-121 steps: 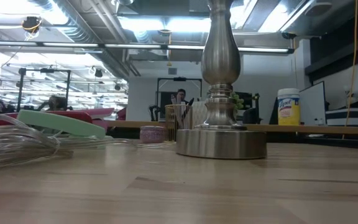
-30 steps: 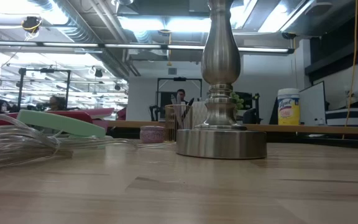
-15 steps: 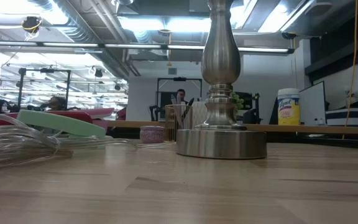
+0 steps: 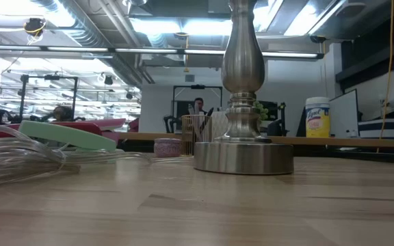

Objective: Screw lightbulb
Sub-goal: Insert the lightbulb to the lamp

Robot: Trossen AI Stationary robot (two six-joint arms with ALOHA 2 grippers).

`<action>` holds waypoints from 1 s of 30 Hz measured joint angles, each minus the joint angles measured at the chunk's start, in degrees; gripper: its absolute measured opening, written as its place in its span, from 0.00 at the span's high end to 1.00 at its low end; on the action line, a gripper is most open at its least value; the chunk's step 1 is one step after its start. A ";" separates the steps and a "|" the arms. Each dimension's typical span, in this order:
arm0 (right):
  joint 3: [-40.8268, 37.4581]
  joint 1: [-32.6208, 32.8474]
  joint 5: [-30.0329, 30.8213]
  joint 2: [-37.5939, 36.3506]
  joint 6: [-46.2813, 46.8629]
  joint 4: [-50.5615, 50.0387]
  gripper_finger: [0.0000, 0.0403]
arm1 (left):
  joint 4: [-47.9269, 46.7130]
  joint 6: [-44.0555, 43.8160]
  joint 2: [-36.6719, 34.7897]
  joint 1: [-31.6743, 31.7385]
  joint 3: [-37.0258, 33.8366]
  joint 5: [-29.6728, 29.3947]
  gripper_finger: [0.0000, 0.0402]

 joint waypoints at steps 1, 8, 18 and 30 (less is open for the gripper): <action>0.00 0.00 -0.35 0.02 -0.02 -0.09 0.92 | -0.15 0.01 0.02 0.00 -0.04 -0.74 0.99; 0.00 0.00 -3.49 0.02 -0.01 -0.24 0.99 | 0.64 -0.15 0.02 0.01 -0.04 -4.64 0.99; 0.00 0.00 -5.42 0.02 0.01 -0.24 0.98 | 0.63 -0.02 0.02 0.04 -0.04 -7.68 1.00; 0.00 0.00 -6.13 0.03 0.43 -0.26 0.96 | 0.63 0.02 0.02 0.04 -0.04 -9.12 1.00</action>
